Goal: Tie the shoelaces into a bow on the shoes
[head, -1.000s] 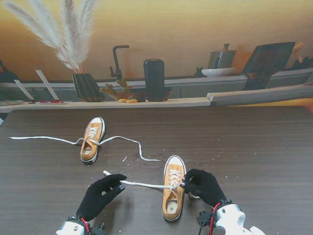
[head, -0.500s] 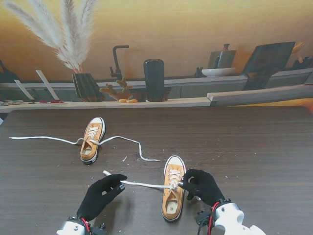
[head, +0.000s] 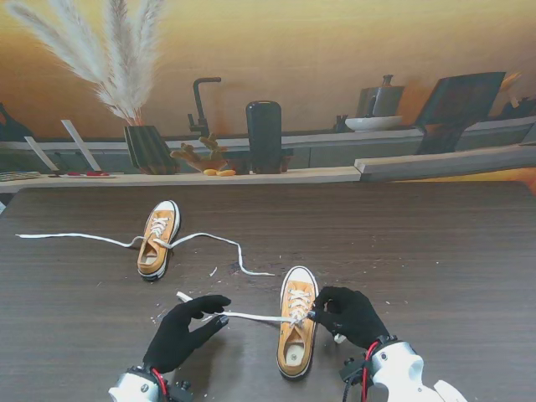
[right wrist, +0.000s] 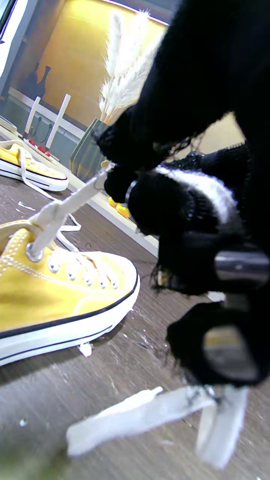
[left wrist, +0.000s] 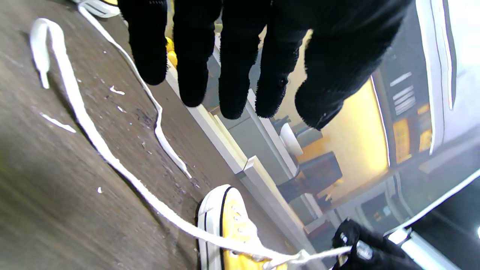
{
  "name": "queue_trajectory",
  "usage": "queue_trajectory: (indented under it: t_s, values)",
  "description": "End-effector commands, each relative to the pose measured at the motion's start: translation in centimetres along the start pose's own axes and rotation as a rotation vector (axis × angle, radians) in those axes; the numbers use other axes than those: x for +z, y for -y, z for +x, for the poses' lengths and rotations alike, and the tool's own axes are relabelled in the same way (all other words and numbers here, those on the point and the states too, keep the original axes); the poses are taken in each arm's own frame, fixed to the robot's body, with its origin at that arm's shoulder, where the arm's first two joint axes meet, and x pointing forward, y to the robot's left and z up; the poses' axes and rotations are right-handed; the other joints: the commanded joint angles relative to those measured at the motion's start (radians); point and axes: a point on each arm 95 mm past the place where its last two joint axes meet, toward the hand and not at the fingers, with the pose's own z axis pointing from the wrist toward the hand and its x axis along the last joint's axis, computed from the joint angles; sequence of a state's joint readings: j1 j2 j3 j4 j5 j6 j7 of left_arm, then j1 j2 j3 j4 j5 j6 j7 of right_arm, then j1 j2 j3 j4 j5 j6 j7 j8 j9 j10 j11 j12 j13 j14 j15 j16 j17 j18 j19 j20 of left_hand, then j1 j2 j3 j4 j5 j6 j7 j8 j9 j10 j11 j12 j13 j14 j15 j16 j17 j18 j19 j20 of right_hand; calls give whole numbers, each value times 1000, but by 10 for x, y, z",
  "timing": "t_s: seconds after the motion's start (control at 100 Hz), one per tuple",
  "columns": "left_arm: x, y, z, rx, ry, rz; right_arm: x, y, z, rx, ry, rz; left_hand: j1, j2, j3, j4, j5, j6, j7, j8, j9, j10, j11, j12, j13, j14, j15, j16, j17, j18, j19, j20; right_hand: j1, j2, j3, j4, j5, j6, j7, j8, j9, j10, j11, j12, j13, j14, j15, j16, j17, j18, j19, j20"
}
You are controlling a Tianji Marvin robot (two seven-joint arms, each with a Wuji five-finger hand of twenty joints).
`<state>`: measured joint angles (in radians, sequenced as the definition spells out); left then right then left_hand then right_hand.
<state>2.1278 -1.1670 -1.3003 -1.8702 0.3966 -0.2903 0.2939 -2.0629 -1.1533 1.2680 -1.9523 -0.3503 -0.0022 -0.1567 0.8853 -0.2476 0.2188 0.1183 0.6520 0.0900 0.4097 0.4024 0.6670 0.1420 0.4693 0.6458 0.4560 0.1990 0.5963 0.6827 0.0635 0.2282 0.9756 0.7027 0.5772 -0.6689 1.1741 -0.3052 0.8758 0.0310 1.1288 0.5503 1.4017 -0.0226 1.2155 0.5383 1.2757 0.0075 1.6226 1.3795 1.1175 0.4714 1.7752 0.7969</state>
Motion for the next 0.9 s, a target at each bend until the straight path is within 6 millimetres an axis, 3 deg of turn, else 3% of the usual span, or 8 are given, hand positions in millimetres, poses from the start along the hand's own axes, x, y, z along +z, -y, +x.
queue_trajectory:
  t_s: [0.0,0.17,0.44,0.46,0.61,0.89]
  values:
    - [5,-2,11,30,-8,-6,0,-2,3,-13,-4,14,-53,33,-39,20,-42,-92,-20,15,-61,-26,-55,-46,-52,-13,-70,-52,-41,-14,-84,-31,-7,21,-26,7,-21,-71,29,-16,35,52,-21,25,39,-255,111,77,56,-63,230,94]
    - [12,-8,28,195,-5,15,0,-3,3,-25,0,23,-92,-43,-58,49,-72,-95,-47,-7,-135,-40,-121,-85,-111,-29,-160,-75,-77,-31,-211,-31,-11,36,-37,7,-29,-87,24,-19,-6,60,-45,32,40,-271,114,98,60,-91,265,112]
    - [25,-16,51,441,72,-99,-1,-4,3,-23,9,44,-126,-121,-102,37,-143,-65,-117,-31,-259,-23,-188,-103,-198,-51,-232,-81,-93,-71,-288,-6,-8,43,-43,8,-33,-92,22,-24,-19,63,-55,40,39,-266,103,104,59,-92,261,111]
    - [26,-18,53,455,77,-108,-1,-3,3,-21,9,46,-122,-122,-112,38,-143,-61,-129,-21,-264,-22,-193,-87,-200,-52,-238,-64,-88,-74,-298,29,-5,42,-43,9,-33,-91,21,-24,-20,64,-56,40,39,-266,102,104,59,-92,260,110]
    - [37,-29,58,548,93,-135,-1,-3,3,-15,15,53,-112,-138,-104,50,-134,-37,-123,1,-278,-13,-152,-30,-204,-55,-184,-9,-81,-88,-219,105,-4,45,-47,9,-33,-89,20,-27,-20,66,-58,44,40,-264,100,107,59,-91,259,110]
    - [54,-48,53,666,117,-216,-2,-3,1,-3,28,60,-109,-150,-87,56,-133,-31,-108,23,-298,-7,-150,-13,-222,-58,-165,2,-88,-96,-194,106,0,47,-50,10,-34,-86,20,-30,-22,68,-61,49,39,-258,95,111,58,-89,253,109]
